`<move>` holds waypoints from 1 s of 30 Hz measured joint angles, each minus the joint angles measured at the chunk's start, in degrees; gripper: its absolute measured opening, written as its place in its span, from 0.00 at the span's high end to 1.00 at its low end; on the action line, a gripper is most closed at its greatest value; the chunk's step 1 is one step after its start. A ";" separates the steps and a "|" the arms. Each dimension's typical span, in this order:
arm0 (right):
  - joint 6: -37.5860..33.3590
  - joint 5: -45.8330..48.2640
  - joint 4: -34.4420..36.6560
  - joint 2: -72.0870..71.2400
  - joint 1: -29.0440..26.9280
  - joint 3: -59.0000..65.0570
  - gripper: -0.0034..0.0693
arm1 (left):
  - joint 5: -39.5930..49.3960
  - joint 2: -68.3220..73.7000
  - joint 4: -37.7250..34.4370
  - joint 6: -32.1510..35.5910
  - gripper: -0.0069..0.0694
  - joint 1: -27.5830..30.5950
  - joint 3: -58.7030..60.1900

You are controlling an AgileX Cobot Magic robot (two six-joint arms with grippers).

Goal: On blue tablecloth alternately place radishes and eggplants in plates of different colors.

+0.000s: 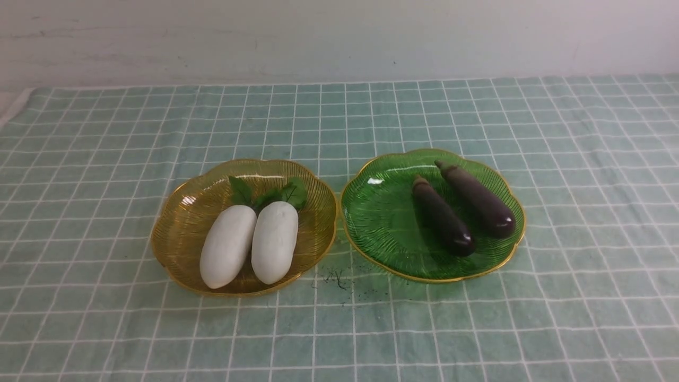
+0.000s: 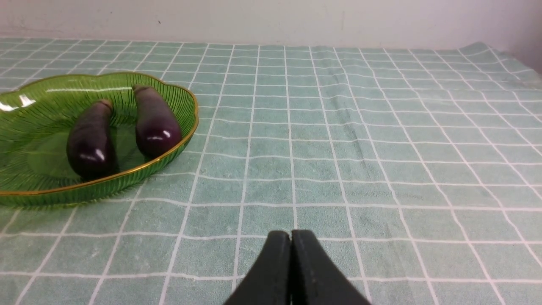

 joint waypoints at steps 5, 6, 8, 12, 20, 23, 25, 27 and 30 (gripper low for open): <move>0.00 0.00 0.00 0.00 0.00 0.00 0.96 | -12.41 -7.30 -2.15 0.00 0.92 0.00 8.68; 0.00 0.00 0.00 0.00 0.00 0.00 0.96 | -14.86 -8.04 -2.76 0.00 0.92 0.00 9.85; 0.00 0.00 0.00 0.00 0.00 0.00 0.96 | -19.15 -8.63 -4.02 0.00 0.92 0.00 11.44; 0.00 0.00 0.00 0.00 0.00 0.00 0.96 | -23.96 -8.68 -6.44 0.00 0.92 0.00 12.59; 0.00 0.00 0.00 0.00 0.00 0.00 0.96 | -26.38 -8.79 -8.67 0.00 0.92 0.00 12.67; 0.00 0.00 0.00 0.00 0.00 0.00 0.96 | -26.42 -8.79 -8.69 0.00 0.92 0.00 12.67; 0.00 0.00 0.00 0.00 0.00 0.00 0.96 | -26.42 -8.79 -8.69 0.00 0.92 0.00 12.67; 0.00 0.00 0.00 0.00 0.00 0.00 0.96 | -26.42 -8.79 -8.69 0.00 0.92 0.00 12.67; 0.00 0.00 0.00 0.00 0.00 0.00 0.96 | -26.42 -8.79 -8.69 0.00 0.92 0.00 12.67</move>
